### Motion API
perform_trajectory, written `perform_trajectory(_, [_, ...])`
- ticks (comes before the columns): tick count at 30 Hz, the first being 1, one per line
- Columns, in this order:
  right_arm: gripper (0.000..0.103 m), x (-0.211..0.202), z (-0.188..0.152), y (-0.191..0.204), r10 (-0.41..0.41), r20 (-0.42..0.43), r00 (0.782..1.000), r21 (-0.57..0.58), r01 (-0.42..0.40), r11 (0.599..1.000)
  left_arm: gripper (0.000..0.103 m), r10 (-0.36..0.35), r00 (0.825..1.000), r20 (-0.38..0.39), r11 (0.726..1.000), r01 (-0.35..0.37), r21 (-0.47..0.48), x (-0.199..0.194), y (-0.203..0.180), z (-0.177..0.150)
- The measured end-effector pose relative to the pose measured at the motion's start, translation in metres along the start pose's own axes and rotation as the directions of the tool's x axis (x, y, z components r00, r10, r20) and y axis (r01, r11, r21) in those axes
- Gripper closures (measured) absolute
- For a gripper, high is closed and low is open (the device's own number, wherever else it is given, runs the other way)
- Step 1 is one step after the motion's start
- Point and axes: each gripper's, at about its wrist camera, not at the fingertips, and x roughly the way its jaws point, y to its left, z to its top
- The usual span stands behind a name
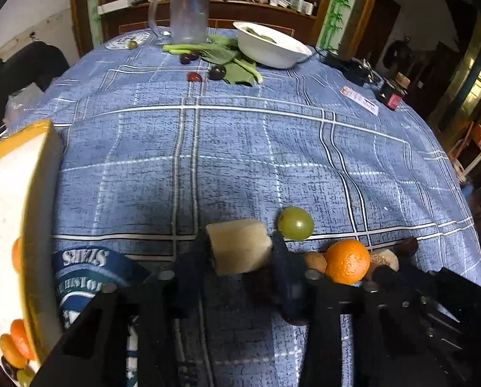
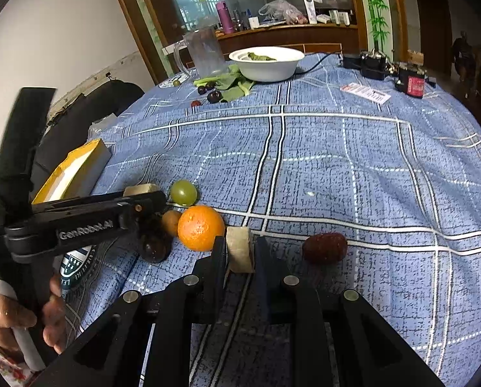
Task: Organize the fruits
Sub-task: 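Grasp a white cube with the left tool while the right tool grasps another white cube, then carry both white cubes over the tray and open both tools to drop them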
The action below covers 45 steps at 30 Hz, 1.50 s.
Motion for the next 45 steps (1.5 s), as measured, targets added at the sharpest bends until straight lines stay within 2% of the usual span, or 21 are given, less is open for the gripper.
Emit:
perform_trajectory(4, [0.087,0.000,0.000,-0.009,0.058,-0.006,0.998,0.050,-0.057,0.997,0.067,-0.038,0.999,0.010,0.998,0.038,-0.052,-0.012,0.010,-0.005])
perform_trajectory(11, [0.087,-0.008,0.001,-0.032,0.154,0.039,0.987,0.179,-0.159,0.971,0.067,-0.094,0.991,0.096,0.979,0.110,-0.172,-0.059,0.043,-0.022])
perform_trajectory(14, [0.087,-0.014,0.002,-0.039,0.167,0.069,0.983,0.215,-0.179,0.960,0.067,-0.080,0.988,0.134,0.972,0.107,-0.211,-0.081,0.061,-0.032])
perform_trajectory(19, [0.087,-0.017,0.002,-0.033,0.112,0.076,0.991,0.198,-0.125,0.972,0.067,0.008,0.985,0.174,0.960,0.042,-0.278,-0.113,0.104,-0.044])
perform_trajectory(21, [0.087,-0.021,0.002,-0.026,0.116,0.082,0.990,0.185,-0.130,0.974,0.067,0.066,0.982,0.176,0.950,-0.007,-0.313,-0.122,0.125,-0.050])
perform_trajectory(27, [0.087,-0.038,0.004,0.033,0.195,0.076,0.978,0.074,-0.201,0.977,0.066,0.218,0.964,0.150,0.902,-0.140,-0.408,-0.135,0.181,-0.073])
perform_trajectory(33, [0.086,-0.027,0.010,0.115,0.286,-0.008,0.958,-0.065,-0.286,0.956,0.066,0.313,0.941,0.127,0.865,-0.227,-0.449,-0.138,0.211,-0.095])
perform_trajectory(38, [0.086,-0.013,0.007,0.180,0.308,-0.072,0.949,-0.179,-0.316,0.932,0.066,0.298,0.948,0.110,0.865,-0.219,-0.451,-0.137,0.228,-0.098])
perform_trajectory(41, [0.086,-0.003,0.004,0.217,0.288,-0.098,0.952,-0.257,-0.304,0.917,0.066,0.282,0.955,0.090,0.868,-0.214,-0.449,-0.130,0.234,-0.100])
perform_trajectory(45, [0.086,0.019,0.004,0.256,0.261,-0.142,0.955,-0.325,-0.294,0.899,0.066,0.271,0.960,0.072,0.857,-0.206,-0.472,-0.124,0.244,-0.106])
